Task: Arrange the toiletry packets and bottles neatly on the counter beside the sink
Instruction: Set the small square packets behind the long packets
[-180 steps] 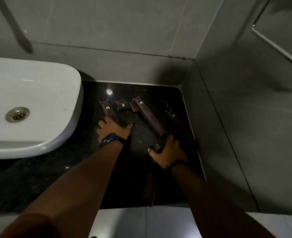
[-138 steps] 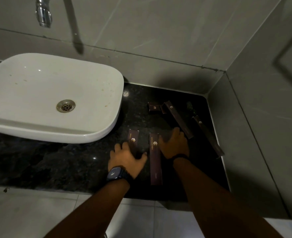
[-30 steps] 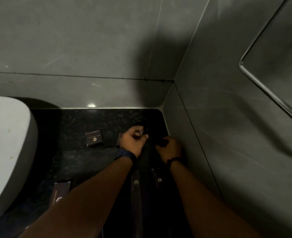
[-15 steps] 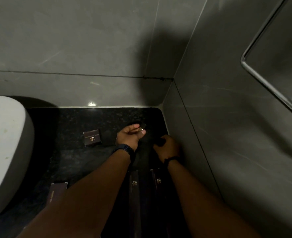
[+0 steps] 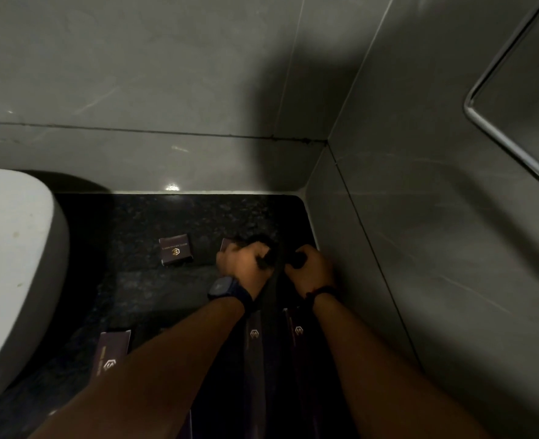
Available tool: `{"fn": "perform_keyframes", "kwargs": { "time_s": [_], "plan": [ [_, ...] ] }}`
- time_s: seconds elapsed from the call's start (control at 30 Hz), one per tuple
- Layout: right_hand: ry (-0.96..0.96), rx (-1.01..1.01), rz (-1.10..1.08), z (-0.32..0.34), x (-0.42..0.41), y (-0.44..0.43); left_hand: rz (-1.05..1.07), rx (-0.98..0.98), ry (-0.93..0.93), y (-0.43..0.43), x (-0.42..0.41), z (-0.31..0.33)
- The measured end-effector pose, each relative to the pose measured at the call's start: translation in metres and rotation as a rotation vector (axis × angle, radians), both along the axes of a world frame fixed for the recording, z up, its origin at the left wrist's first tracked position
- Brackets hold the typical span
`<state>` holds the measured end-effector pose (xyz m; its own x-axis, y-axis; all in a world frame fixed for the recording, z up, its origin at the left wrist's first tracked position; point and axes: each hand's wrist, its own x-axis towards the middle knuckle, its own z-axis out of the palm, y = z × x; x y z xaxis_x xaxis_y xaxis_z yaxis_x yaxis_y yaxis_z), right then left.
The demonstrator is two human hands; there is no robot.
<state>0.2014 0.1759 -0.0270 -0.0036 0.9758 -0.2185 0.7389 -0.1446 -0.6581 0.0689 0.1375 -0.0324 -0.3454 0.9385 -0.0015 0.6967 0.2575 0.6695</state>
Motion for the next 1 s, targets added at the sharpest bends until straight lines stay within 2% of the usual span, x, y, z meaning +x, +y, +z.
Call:
{"fn": "perform_keyframes", "kwargs": {
  "time_s": [0.1,0.2,0.37,0.57,0.7,0.77,0.87,1.0],
  "plan": [
    [-0.002,0.004,0.021,-0.001,0.003,-0.003,-0.108,-0.116,0.086,-0.005,-0.005,-0.012],
    [-0.017,0.003,0.032,0.000,0.004,-0.005,-0.142,-0.164,0.070,-0.006,-0.008,-0.016],
    [-0.004,-0.006,0.060,-0.001,0.000,-0.006,-0.144,-0.051,0.096,-0.007,-0.010,-0.014],
    [-0.056,-0.011,0.112,0.002,0.002,-0.012,-0.189,0.029,-0.055,-0.014,-0.018,-0.008],
    [-0.294,0.253,0.103,0.016,-0.001,-0.020,-0.117,0.151,-0.046,-0.019,-0.047,0.008],
    [-0.280,0.379,0.104,0.023,-0.012,-0.020,-0.081,0.180,0.034,-0.019,-0.070,0.017],
    [-0.260,0.335,0.269,0.029,-0.038,-0.014,-0.038,0.053,0.171,-0.016,-0.106,0.025],
    [-0.458,0.219,0.467,0.024,-0.076,-0.004,-0.072,-0.289,0.287,-0.012,-0.138,0.025]
  ]
}}
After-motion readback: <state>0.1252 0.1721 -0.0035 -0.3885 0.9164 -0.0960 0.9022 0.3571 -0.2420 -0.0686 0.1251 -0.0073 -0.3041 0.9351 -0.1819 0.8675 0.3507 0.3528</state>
